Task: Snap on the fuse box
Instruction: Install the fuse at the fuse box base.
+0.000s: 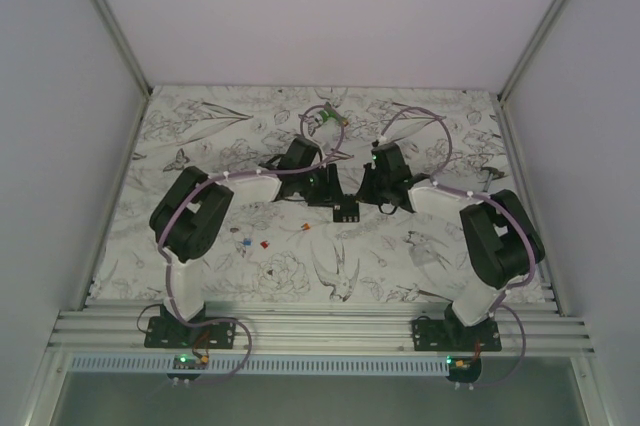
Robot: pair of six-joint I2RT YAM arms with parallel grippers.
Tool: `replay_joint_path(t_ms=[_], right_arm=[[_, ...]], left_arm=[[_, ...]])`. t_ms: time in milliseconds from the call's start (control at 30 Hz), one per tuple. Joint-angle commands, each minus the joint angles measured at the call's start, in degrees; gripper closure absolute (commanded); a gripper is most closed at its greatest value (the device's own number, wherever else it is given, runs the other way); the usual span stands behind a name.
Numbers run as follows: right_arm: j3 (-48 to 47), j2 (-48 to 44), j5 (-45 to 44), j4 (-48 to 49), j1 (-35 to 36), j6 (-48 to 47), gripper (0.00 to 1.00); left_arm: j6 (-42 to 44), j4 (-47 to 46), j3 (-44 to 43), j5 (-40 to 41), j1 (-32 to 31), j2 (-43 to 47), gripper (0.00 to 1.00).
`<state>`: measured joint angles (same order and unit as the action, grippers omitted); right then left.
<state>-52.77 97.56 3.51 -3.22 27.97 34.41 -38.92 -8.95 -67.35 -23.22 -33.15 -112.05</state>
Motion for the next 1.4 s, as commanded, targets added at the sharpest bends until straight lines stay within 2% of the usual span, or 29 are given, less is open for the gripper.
replay_joint_path(t_ms=[0,200,633,1000,1367], right_arm=[[-3.58,-0.05,-6.37,-5.29,2.35,-3.28,1.00],[-5.94,1.03,-10.55,-9.19,4.63,-5.54,1.00],[-10.12,5.61,-15.48,-15.22,8.81,-10.09,1.00],[-8.94,7.04,-15.26,-16.82,10.46,-14.82,1.00],[-5.86,5.95,-13.76,-16.73,10.59,-20.15,1.00]], left_arm=[[-2.65,-0.50,-0.13,-2.11,-1.22,-0.89,0.53],[-4.86,-1.19,0.67,-2.09,-1.91,-0.98,0.60],[-6.58,-1.34,2.11,0.22,-1.96,-1.92,0.65],[-8.85,-1.19,3.79,2.55,-1.17,-3.09,0.73],[-9.78,-0.73,4.07,2.96,-0.35,-3.93,0.74]])
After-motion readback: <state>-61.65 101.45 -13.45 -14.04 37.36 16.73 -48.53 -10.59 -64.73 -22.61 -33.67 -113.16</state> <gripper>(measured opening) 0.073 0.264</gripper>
